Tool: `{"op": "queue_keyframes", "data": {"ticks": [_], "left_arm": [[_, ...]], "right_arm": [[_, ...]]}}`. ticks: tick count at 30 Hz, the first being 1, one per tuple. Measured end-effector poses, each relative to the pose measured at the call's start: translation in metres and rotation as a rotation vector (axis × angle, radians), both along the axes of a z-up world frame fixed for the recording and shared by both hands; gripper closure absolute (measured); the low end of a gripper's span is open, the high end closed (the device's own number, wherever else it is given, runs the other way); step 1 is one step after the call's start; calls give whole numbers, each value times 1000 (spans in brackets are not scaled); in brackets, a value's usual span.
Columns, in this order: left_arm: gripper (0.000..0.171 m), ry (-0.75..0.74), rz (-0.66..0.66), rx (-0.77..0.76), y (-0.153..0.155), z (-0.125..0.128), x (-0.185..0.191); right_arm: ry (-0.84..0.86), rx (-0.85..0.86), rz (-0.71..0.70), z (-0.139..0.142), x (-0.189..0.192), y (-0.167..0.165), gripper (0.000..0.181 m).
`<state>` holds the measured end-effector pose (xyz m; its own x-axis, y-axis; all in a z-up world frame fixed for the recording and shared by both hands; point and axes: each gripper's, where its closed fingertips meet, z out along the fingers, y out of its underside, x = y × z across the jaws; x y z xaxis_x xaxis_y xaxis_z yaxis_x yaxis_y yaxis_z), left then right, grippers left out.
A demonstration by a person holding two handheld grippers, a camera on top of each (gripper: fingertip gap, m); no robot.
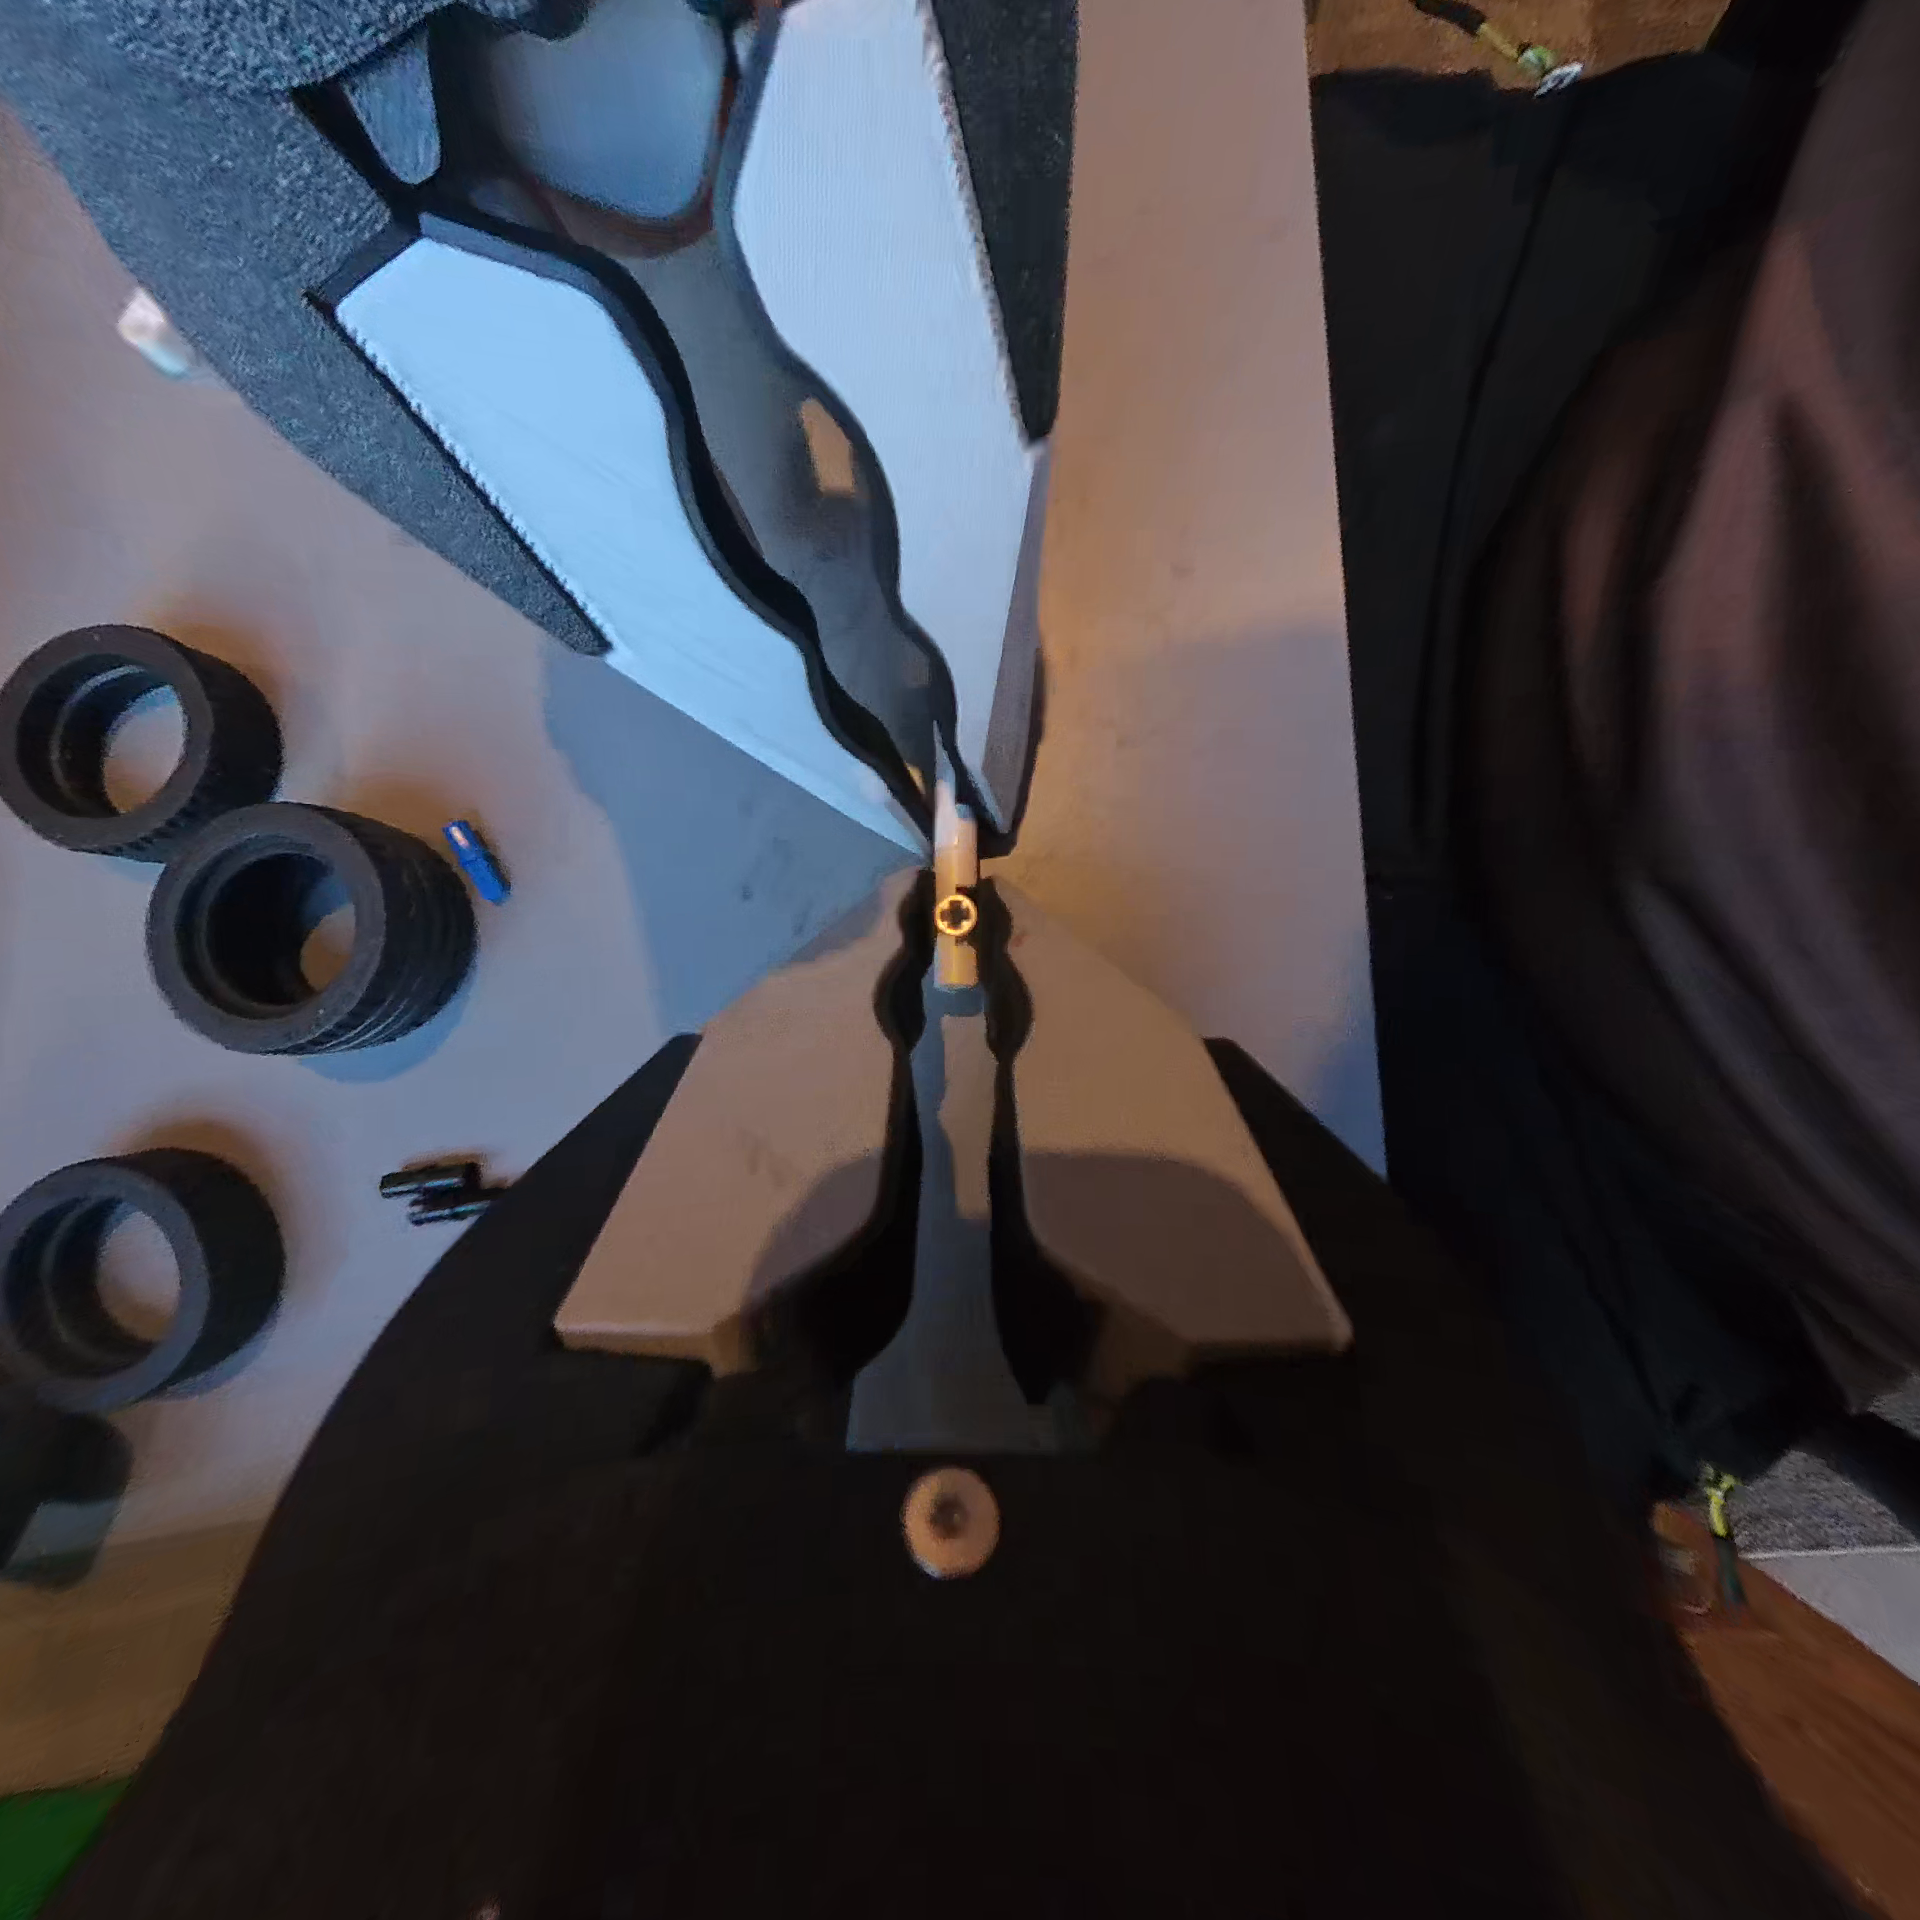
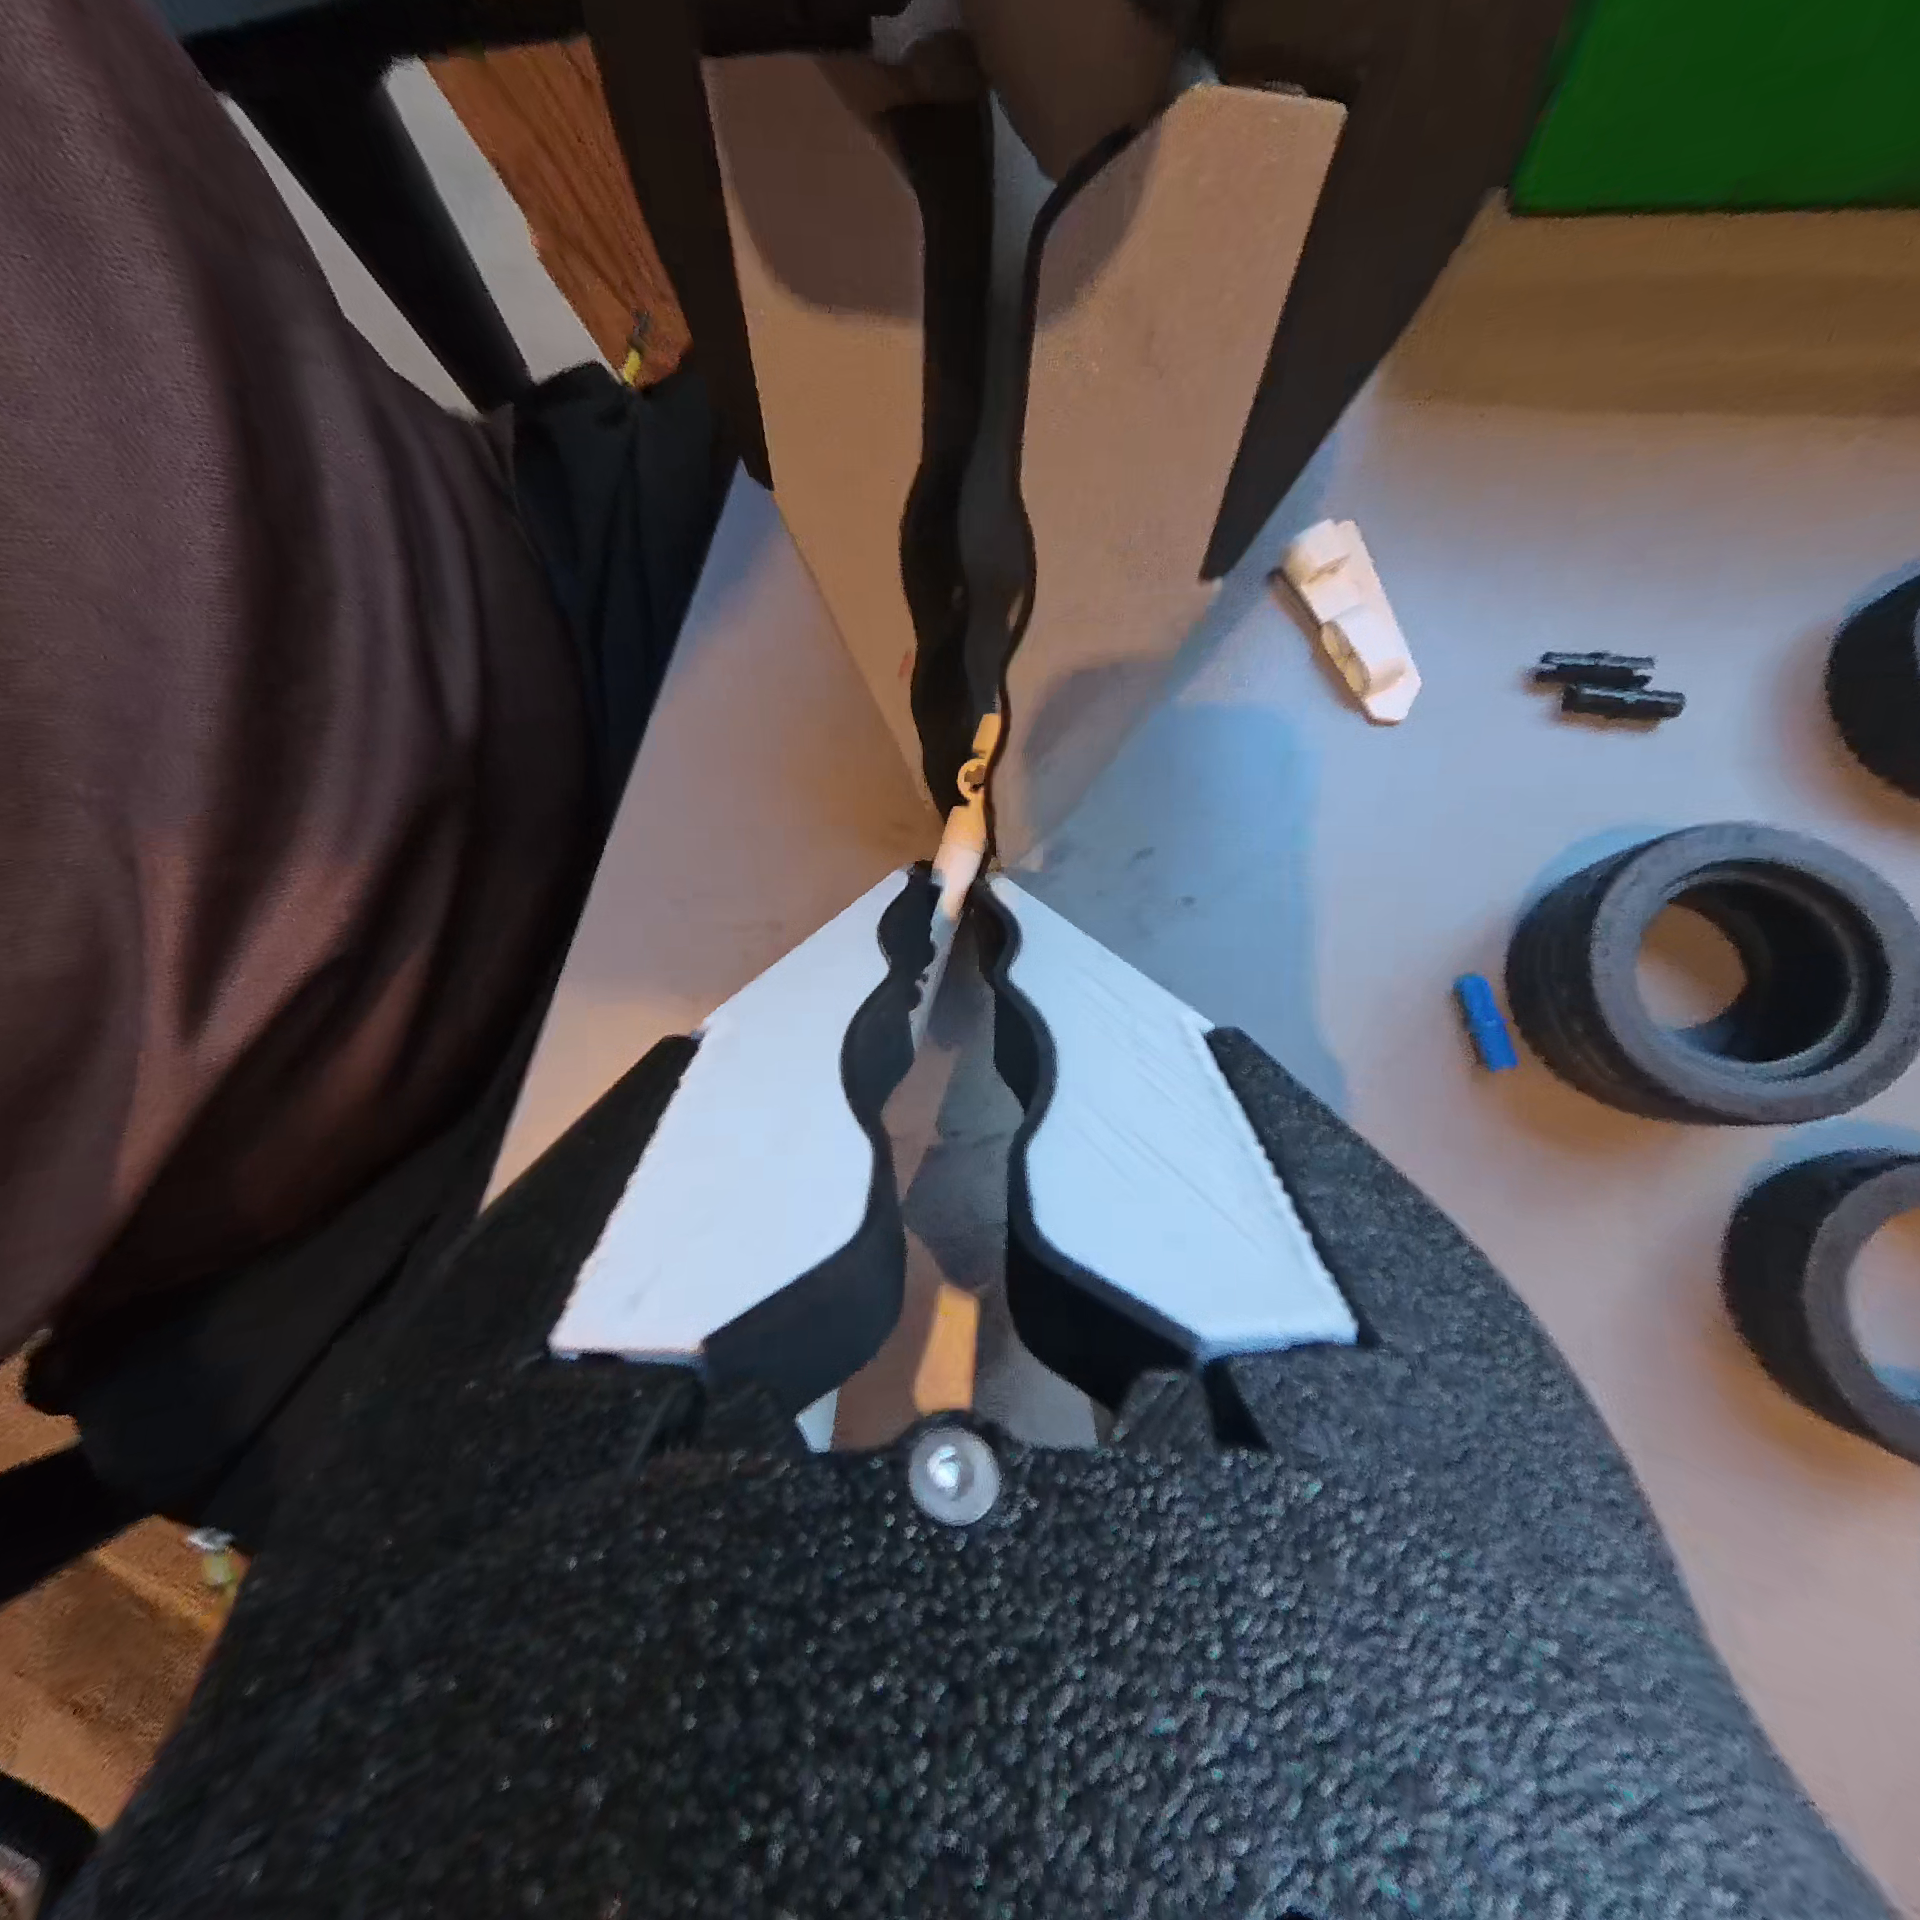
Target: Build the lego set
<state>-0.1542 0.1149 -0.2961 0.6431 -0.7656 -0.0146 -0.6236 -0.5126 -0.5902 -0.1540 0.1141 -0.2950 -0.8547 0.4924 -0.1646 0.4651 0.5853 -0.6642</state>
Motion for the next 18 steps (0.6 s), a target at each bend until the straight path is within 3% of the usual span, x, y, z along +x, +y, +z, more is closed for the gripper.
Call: {"op": "queue_keyframes", "data": {"ticks": [1,4,7,10,12,13,18], "left_arm": [[167,-29,-4,-9,-1,0,3],[167,-59,30,28,4,0,4],[167,63,94,171,13,1,-8],[165,41,128,207,12,2,-2],[151,5,160,195,11,3,1],[144,-4,173,188,10,4,1],[150,-3,203,212,0,4,-2]], "right_arm": [[-17,-35,-13,0,2,-1,173],[14,-73,-81,4,3,3,167],[61,-74,-167,8,4,11,151],[118,17,-240,-1,1,26,169],[150,40,-254,0,1,27,173],[170,57,-255,0,2,28,173],[327,219,-257,3,5,40,162]]}}
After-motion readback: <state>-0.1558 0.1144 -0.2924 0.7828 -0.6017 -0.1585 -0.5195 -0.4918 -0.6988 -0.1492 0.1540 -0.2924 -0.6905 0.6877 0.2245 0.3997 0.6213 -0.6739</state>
